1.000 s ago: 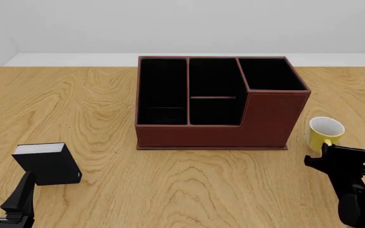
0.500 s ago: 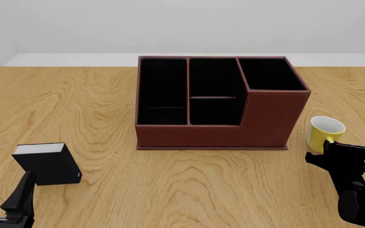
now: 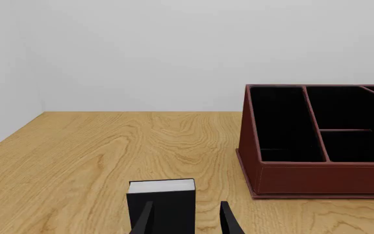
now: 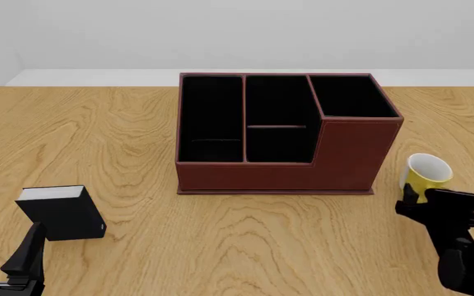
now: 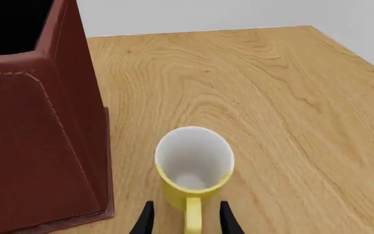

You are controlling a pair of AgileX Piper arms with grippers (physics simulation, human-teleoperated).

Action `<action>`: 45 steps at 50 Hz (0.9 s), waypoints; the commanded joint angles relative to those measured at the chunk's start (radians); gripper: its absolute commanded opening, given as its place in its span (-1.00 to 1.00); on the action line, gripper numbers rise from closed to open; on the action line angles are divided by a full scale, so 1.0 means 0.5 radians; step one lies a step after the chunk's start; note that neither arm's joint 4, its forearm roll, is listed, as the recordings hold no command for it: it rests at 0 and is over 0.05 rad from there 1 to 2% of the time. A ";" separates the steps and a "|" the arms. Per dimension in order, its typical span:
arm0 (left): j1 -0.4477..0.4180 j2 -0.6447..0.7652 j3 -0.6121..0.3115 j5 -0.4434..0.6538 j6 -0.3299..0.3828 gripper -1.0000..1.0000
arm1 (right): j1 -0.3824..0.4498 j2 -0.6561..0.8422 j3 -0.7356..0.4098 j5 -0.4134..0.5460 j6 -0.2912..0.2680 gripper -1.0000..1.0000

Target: Pick up the yellow and white mug and place it to the right of the caddy.

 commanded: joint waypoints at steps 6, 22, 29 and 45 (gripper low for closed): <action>0.000 0.000 0.000 0.000 0.000 1.00 | -0.020 0.028 0.029 0.000 0.020 1.00; 0.000 0.000 0.000 0.000 0.000 1.00 | -0.035 -0.031 0.072 0.000 0.004 1.00; 0.000 0.000 0.000 0.000 0.000 1.00 | -0.028 -0.119 0.149 0.000 -0.021 1.00; 0.000 0.000 0.000 0.000 0.000 1.00 | 0.028 -0.439 0.405 0.000 -0.045 1.00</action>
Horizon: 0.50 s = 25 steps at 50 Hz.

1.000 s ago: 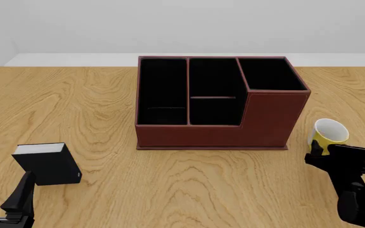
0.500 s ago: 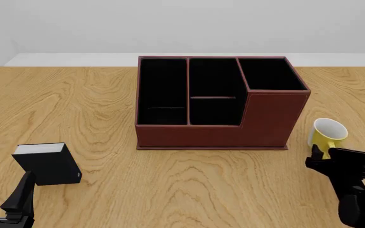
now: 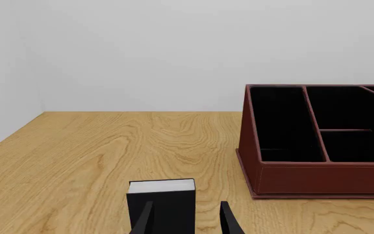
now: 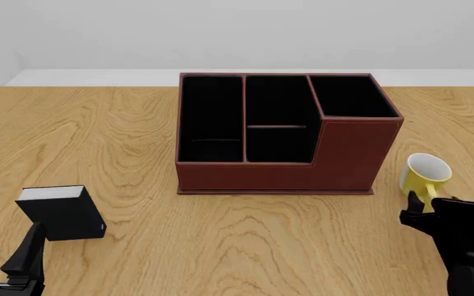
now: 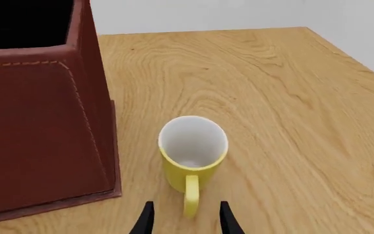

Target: Pick up the yellow and white mug and place it to the right of the caddy.

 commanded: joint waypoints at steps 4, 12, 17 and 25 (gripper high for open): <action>0.000 0.000 0.000 0.000 0.000 1.00 | 0.035 -0.236 0.184 0.000 -0.025 1.00; 0.000 0.000 0.000 0.000 0.000 1.00 | 0.055 -0.342 0.265 0.000 -0.034 1.00; 0.000 0.000 0.000 0.000 0.000 1.00 | 0.055 -0.392 0.311 0.000 -0.048 1.00; 0.000 0.000 0.000 0.000 0.000 1.00 | 0.068 -0.508 0.403 0.000 -0.057 1.00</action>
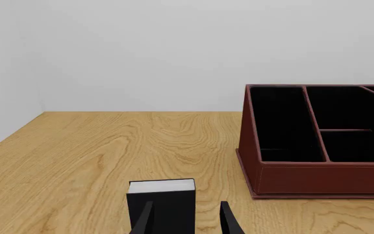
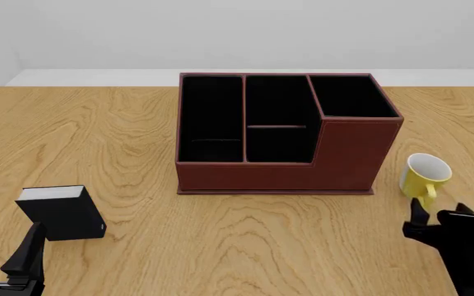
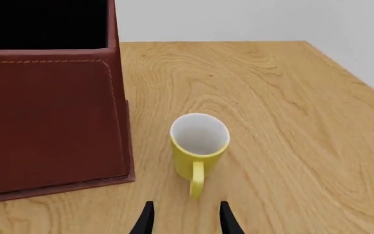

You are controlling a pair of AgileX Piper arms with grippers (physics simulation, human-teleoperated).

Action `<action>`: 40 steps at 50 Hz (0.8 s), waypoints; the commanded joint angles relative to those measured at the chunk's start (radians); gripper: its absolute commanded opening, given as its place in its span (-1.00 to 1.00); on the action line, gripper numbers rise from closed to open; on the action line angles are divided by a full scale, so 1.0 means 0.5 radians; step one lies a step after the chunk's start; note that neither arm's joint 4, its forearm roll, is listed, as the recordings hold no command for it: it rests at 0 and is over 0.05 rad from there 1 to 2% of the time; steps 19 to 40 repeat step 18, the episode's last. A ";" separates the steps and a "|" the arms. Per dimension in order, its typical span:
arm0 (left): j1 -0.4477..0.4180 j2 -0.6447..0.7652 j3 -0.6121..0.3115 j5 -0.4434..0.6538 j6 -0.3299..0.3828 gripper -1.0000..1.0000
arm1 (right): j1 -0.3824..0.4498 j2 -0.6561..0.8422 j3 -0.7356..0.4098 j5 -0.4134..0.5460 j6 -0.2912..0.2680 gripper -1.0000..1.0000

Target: Pick up the yellow and white mug and place it to the right of the caddy.

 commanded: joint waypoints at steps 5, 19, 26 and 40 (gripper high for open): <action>0.000 0.000 0.000 0.000 0.000 1.00 | 0.022 -0.195 0.144 0.000 -0.024 1.00; 0.000 0.000 0.000 0.000 0.000 1.00 | 0.081 -0.247 0.149 0.000 -0.062 1.00; 0.000 0.000 0.000 0.000 0.000 1.00 | 0.081 -0.247 0.149 0.000 -0.062 1.00; 0.000 0.000 0.000 0.000 0.000 1.00 | 0.081 -0.247 0.149 0.000 -0.062 1.00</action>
